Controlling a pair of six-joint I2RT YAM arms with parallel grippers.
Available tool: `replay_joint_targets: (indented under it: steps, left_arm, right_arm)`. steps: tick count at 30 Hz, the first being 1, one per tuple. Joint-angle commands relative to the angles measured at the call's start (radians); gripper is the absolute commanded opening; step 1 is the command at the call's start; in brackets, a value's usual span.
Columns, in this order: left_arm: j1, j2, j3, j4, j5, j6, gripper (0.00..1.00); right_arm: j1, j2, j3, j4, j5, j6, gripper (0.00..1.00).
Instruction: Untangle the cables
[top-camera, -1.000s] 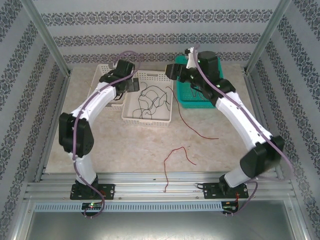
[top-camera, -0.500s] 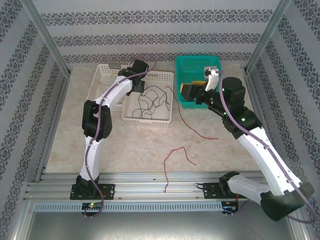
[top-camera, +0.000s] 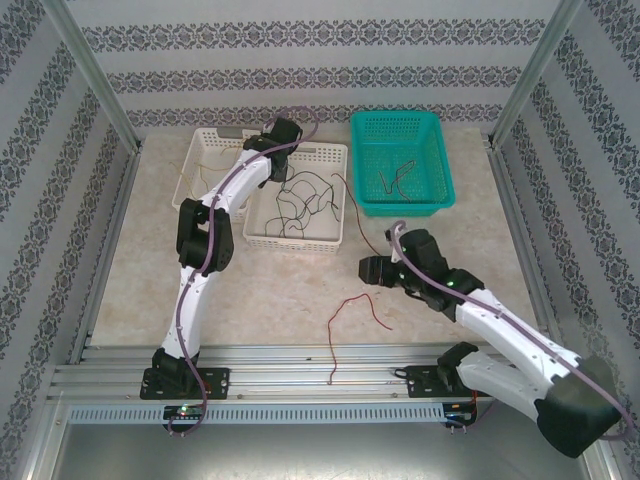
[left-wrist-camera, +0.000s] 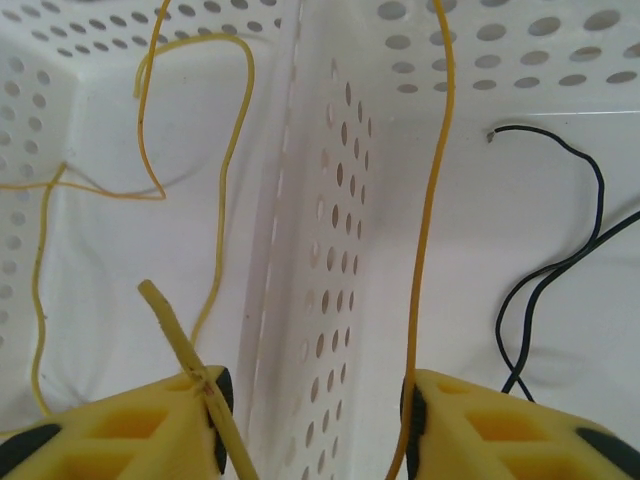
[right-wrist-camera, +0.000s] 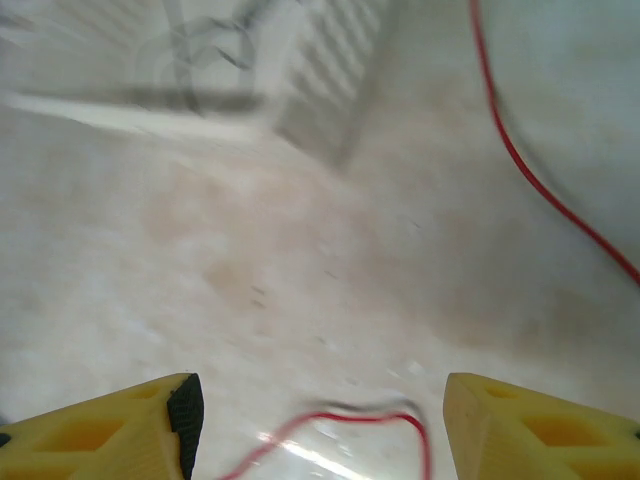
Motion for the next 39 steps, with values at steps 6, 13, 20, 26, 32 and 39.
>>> replay_joint_targets:
  steps: [6, 13, 20, 26, 32, 39]
  left_arm:
    - [0.017, -0.004, 0.022, -0.041, 0.013, -0.010, 0.18]
    - [0.039, -0.041, 0.018, -0.044, 0.052, -0.041, 0.00]
    - [0.086, -0.191, -0.056, 0.033, 0.168, -0.119, 0.00]
    - [0.154, -0.335, -0.208, 0.150, 0.291, -0.209, 0.00]
    - [0.255, -0.406, -0.382, 0.261, 0.393, -0.307, 0.00]
    - [0.331, -0.376, -0.489, 0.346, 0.460, -0.383, 0.00]
  right_arm:
    - [0.046, 0.242, 0.062, 0.127, 0.042, -0.003, 0.64]
    - [0.119, 0.263, -0.006, 0.159, 0.074, 0.030, 0.64]
    - [0.194, 0.281, -0.039, 0.107, 0.101, 0.051, 0.65]
    - [0.241, 0.265, -0.055, 0.108, 0.134, 0.080, 0.65]
    - [0.303, 0.263, -0.028, 0.073, 0.132, 0.089, 0.64]
    - [0.370, 0.295, 0.002, 0.015, 0.179, 0.105, 0.64]
